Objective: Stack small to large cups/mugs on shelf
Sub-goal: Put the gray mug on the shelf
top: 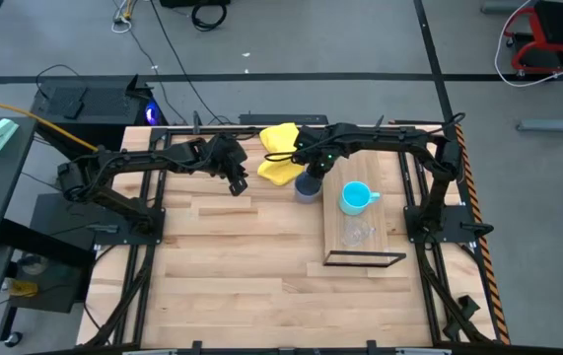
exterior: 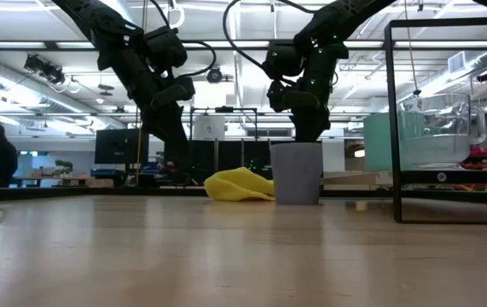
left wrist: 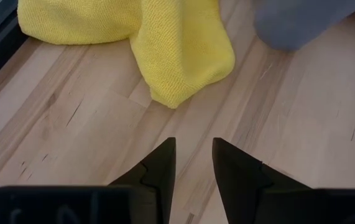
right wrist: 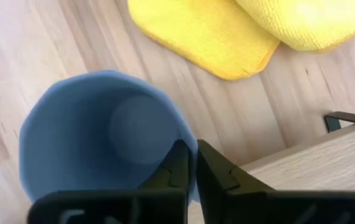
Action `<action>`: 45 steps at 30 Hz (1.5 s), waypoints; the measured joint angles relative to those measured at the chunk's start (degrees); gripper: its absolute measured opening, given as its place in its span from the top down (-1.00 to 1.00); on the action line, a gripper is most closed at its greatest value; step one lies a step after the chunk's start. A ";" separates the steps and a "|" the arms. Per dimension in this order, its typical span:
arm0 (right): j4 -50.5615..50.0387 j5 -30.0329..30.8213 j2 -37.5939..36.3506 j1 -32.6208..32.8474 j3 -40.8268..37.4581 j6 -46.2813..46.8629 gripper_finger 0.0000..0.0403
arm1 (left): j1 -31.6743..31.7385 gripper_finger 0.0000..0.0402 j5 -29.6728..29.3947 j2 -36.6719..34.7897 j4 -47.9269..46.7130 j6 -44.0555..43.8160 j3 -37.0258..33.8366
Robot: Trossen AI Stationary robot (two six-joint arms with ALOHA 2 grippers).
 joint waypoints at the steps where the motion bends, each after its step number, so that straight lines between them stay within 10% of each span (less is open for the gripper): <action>1: 0.04 -0.24 -0.06 -0.02 0.02 0.14 0.93 | 0.00 0.43 0.01 0.00 0.00 0.00 0.00; 15: -0.05 0.36 -0.11 0.15 4.40 5.28 0.96 | -1.94 0.47 -0.01 0.00 0.02 0.02 0.00; 32: -39.42 12.39 -0.65 -0.34 31.97 21.47 0.96 | -3.58 0.47 -2.61 0.00 0.04 0.63 0.00; 45: -28.16 12.50 -19.45 -7.81 12.18 23.33 0.96 | -3.58 0.47 -2.59 0.00 0.25 0.21 0.00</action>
